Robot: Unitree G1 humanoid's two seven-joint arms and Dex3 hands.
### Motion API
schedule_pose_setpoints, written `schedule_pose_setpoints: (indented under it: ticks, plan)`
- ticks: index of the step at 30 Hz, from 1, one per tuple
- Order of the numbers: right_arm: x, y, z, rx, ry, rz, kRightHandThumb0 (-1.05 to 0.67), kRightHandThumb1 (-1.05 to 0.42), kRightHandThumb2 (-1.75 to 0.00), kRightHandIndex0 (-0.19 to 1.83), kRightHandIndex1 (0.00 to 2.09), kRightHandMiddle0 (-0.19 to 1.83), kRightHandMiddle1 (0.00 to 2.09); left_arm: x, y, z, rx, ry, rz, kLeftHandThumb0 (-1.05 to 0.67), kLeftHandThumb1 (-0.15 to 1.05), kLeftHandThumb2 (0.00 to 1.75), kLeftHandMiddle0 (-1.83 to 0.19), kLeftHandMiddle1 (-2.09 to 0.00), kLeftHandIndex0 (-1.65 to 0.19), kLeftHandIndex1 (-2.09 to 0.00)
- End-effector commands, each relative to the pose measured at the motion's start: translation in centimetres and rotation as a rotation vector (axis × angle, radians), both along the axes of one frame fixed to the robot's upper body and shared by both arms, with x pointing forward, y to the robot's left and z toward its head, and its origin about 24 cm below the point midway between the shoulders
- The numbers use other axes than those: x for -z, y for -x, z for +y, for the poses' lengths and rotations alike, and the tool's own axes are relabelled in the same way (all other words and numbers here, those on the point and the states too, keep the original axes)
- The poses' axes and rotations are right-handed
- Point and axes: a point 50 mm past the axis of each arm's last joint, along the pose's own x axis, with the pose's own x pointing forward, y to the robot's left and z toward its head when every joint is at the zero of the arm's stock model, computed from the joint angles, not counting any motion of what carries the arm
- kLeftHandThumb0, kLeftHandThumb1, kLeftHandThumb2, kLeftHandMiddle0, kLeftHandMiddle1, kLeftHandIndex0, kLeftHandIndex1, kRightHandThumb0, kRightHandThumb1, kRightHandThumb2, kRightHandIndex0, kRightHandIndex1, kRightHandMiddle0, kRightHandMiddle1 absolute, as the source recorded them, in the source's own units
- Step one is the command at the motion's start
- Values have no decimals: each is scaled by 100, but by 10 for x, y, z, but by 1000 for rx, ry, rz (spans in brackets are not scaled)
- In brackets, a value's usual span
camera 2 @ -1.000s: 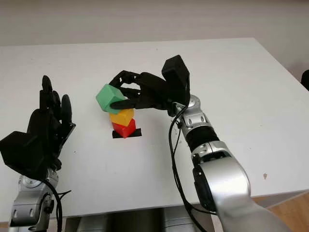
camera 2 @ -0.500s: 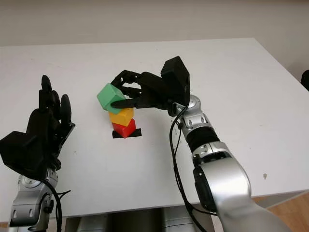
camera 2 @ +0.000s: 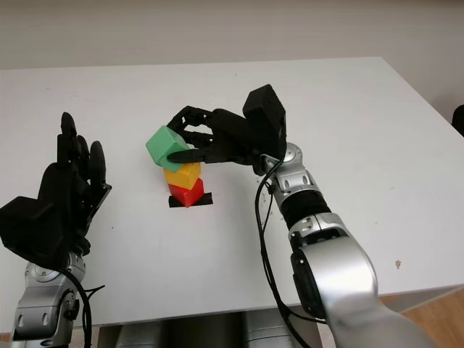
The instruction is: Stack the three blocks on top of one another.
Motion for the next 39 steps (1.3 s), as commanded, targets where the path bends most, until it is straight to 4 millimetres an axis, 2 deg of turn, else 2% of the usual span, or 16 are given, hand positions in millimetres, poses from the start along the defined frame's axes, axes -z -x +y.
schedule_pose_setpoints:
  ticks: [1, 12, 18, 23, 35, 37, 39]
  plan:
    - [0, 0, -2, 4, 0, -1, -48, -93, -5, 20, 4, 33, 155, -4, 3, 1, -4, -8, -13, -74, 105, 64, 19, 0, 19, 0]
    - [1, 1, -3, -1, 2, 1, -49, -92, -5, 16, 3, 20, 149, -5, 4, 2, -2, -19, -22, -72, 105, 65, 19, 0, 19, 0]
    - [0, 1, -3, -18, -11, 19, -52, -91, -5, 9, 1, 6, 137, -5, 3, 2, 6, -13, -15, -73, 105, 65, 19, 0, 19, 0]
    - [0, 0, -4, -15, -10, 25, -56, -89, -5, 3, 2, 2, 113, -5, 4, 2, 7, -3, -15, -73, 105, 64, 19, 0, 19, 0]
    - [-6, -1, -8, -15, -58, 1, -59, -90, -6, -4, 2, -6, 104, -5, 3, 4, 4, -11, -15, -73, 105, 64, 19, 0, 19, 0]
    - [-9, -2, -10, -17, -59, -9, -59, -90, -5, -6, 2, -8, 95, -5, 3, 4, 5, -9, -14, -73, 105, 64, 19, 0, 19, 0]
    - [-12, -2, -11, -23, -56, -23, -60, -89, -5, -10, 4, -7, 76, -5, 3, 4, 4, -9, -14, -74, 105, 63, 19, 0, 19, 0]
